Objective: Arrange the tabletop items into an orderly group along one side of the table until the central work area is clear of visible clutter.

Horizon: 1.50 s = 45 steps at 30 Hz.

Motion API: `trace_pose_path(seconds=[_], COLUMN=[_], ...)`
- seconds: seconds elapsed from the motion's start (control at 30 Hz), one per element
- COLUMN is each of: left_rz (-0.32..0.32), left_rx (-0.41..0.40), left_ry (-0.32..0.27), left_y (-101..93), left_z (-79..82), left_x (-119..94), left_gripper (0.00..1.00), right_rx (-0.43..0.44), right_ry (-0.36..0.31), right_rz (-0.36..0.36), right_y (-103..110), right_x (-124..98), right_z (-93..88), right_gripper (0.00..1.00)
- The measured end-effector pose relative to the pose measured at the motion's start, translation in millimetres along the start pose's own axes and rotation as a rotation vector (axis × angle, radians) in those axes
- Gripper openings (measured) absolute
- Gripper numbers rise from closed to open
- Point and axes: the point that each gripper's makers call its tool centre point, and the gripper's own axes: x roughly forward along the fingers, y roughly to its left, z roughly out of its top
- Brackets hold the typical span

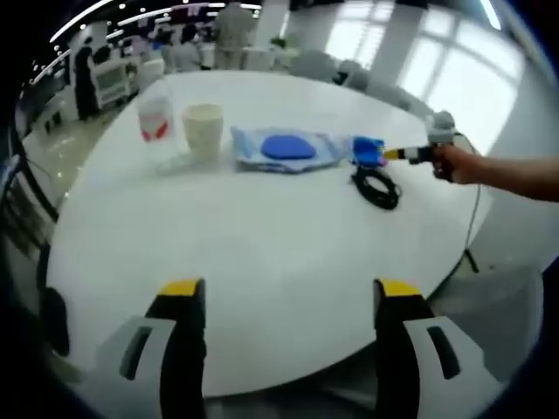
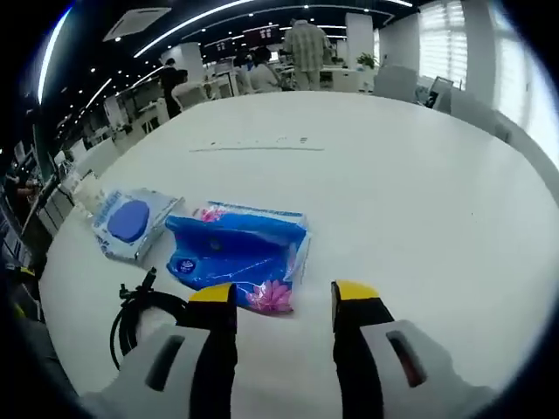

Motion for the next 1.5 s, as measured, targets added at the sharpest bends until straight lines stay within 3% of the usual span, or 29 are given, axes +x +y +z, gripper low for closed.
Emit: trace_pose_path(seconds=[0.03,0.2,0.5,0.63,0.7,0.9,1.33,1.5], left_rz=[-0.001,-0.008,-0.011,-0.012,-0.012,-0.016,-0.024,-0.028], left_rx=[0.001,0.011,0.008,0.009,0.006,0.008,0.006,0.001], left_ry=[0.000,0.003,-0.003,0.001,-0.003,-0.001,-0.001,-0.002], left_y=[-0.5,-3.2,-3.4,-3.1,-2.3,-3.4,-3.7,-4.1], left_z=[0.0,0.1,0.7,-0.2,0.5,0.1,-0.5,-0.6], left_x=[0.0,0.4,-1.0,-1.2,-1.6,-1.9,-2.5,-2.4], left_gripper=[0.75,0.75,0.75,0.75,0.75,0.75,0.75,0.75], right_rx=[-0.003,0.015,-0.028,-0.110,-0.131,-0.188,-0.247,-0.210], right_ry=[-0.004,-0.007,0.012,0.021,0.026,0.056,0.109,0.131], right_rz=[0.004,0.016,0.052,0.085,0.109,0.127,0.111,0.091], right_y=[10.9,17.5,37.2,54.0,70.9,95.9,107.5,100.2], right_x=[-8.3,-9.6,-17.4,-19.9,-26.1,-33.8,-33.9,-32.4], right_z=[-4.4,-7.9,-12.7,-14.9,-19.4,-30.6,-37.3,-40.1], right_gripper=[0.45,0.51,0.56,0.57,0.57,0.55,0.32,0.12])
